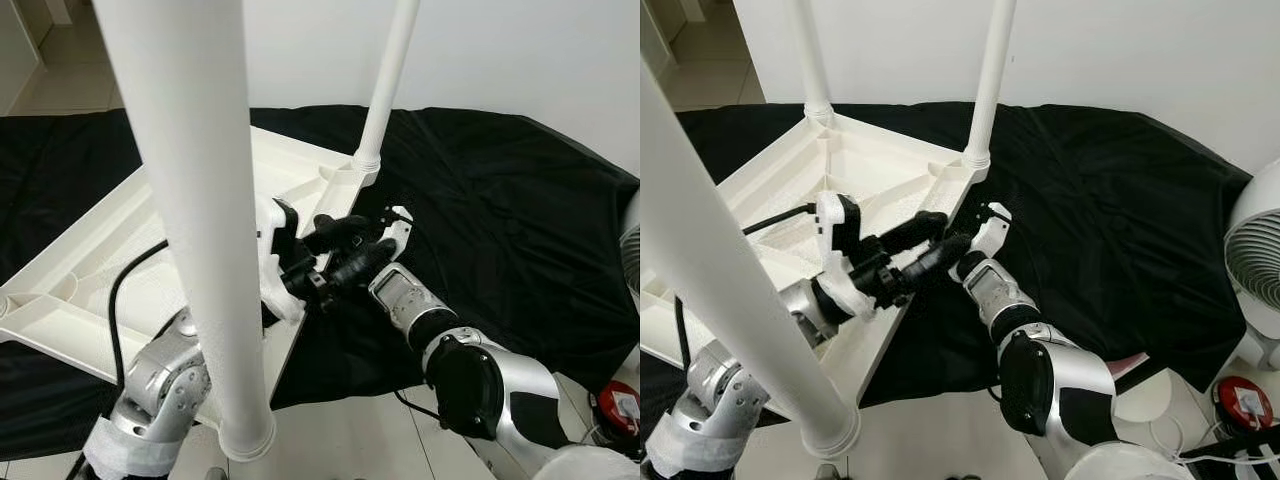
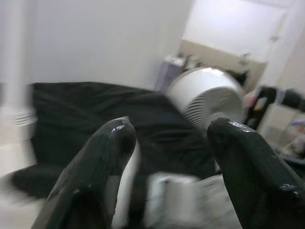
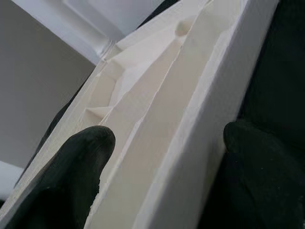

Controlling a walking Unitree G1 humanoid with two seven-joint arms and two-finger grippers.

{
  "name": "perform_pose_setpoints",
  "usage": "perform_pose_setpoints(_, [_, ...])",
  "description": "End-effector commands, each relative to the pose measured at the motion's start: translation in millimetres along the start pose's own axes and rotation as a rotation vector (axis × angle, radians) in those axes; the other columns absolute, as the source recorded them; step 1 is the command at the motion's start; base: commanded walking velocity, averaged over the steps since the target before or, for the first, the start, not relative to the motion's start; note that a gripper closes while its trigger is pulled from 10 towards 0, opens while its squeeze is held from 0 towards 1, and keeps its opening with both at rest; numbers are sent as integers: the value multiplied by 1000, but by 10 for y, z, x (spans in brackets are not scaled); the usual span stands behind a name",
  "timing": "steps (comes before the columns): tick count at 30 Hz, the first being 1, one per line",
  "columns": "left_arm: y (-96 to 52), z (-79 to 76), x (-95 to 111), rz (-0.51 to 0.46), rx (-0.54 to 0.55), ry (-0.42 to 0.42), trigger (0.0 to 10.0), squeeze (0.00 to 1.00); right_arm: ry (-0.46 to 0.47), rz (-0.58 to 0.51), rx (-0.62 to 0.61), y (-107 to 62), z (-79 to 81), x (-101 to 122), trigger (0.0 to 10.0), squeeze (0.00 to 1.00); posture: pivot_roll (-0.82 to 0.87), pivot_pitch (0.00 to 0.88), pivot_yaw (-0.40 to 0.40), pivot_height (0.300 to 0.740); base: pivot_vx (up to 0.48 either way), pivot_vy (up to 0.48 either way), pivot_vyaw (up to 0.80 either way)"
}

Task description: Building children table

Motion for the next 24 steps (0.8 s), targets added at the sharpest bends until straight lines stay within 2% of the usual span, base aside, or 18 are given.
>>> perform_pose_setpoints(1, [-77,181,0,20,86,43,10000,0,-43,-29,-14,-78,-119,67,10000,0,156,101,-60,740,0,0,0])
perform_pose_setpoints(2, [-129,257,-3,36,117,66,10000,0,-57,-38,-12,-118,-167,89,10000,0,152,99,-61,740,0,0,0])
perform_pose_setpoints(3, [-129,257,-3,36,117,66,10000,0,-57,-38,-12,-118,-167,89,10000,0,152,99,-61,740,0,0,0])
perform_pose_setpoints(5, [-282,403,-8,82,149,139,10000,0,-91,-77,2,-235,-275,156,10000,0,146,100,-65,740,0,0,0])
perform_pose_setpoints(6, [-282,403,-8,82,149,139,10000,0,-91,-77,2,-235,-275,156,10000,0,146,100,-65,740,0,0,0])
perform_pose_setpoints(7, [-357,472,-5,103,160,182,10000,0,-118,-100,7,-301,-326,195,10000,0,148,100,-67,740,0,0,0])
perform_pose_setpoints(9, [-412,533,-8,122,170,211,10000,0,-147,-129,17,-362,-358,237,10000,0,148,97,-72,740,0,0,0])
perform_pose_setpoints(12, [-465,594,-21,148,180,238,10000,0,-153,-171,12,-439,-401,285,10000,0,147,96,-78,740,0,0,0])
perform_pose_setpoints(14, [-608,690,-94,232,183,292,10000,0,-177,-235,6,-638,-450,319,10000,0,133,95,-75,740,0,0,0])
perform_pose_setpoints(17, [-672,712,-130,268,180,303,10000,0,-185,-249,7,-720,-457,323,10000,0,125,95,-72,740,0,0,0])
perform_pose_setpoints(21, [-976,762,-255,416,146,357,10000,0,-255,-239,25,-991,-496,410,10000,0,111,93,-67,740,0,0,0])
perform_pose_setpoints(24, [-1057,786,-286,467,138,385,10000,0,-263,-248,10,-1070,-535,480,10000,0,112,94,-68,740,0,0,0])
Point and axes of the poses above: a point about 5 cm out from each wrist's last joint towards the gripper, its own y axis pointing out of the wrist towards the gripper, its own x axis along the axis of the wrist's last joint, z = x × y, the point moved 3 cm from there along y, pointing out of the wrist towards the gripper, and after that the axes turned 5 degrees about y, right-handed, at the moved point
